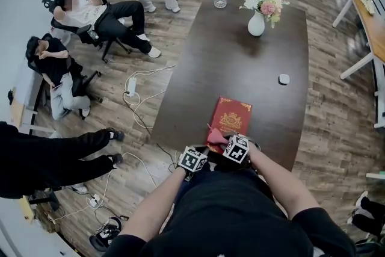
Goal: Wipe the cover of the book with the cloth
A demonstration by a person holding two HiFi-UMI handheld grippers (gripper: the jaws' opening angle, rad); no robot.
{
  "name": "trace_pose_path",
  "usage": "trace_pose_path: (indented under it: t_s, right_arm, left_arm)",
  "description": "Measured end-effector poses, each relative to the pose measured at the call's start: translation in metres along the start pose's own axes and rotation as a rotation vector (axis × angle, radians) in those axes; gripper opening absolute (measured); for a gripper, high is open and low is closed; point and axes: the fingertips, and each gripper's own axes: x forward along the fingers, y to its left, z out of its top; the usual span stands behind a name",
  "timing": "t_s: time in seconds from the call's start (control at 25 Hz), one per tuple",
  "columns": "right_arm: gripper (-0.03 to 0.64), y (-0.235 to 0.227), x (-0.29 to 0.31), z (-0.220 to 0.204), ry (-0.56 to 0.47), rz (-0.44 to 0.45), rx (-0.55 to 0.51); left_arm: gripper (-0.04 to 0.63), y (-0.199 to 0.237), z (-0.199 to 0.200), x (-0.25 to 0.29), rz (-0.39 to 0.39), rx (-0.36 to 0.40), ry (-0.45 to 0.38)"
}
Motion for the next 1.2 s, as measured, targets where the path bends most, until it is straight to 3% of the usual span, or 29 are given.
trace_pose_path:
  t_s: [1.2]
  right_arm:
    - [0.120, 0.000, -0.021, -0.029, 0.006, -0.026, 0.013]
  left_arm:
    - [-0.005, 0.000, 0.000, -0.001, 0.018, 0.007, 0.002]
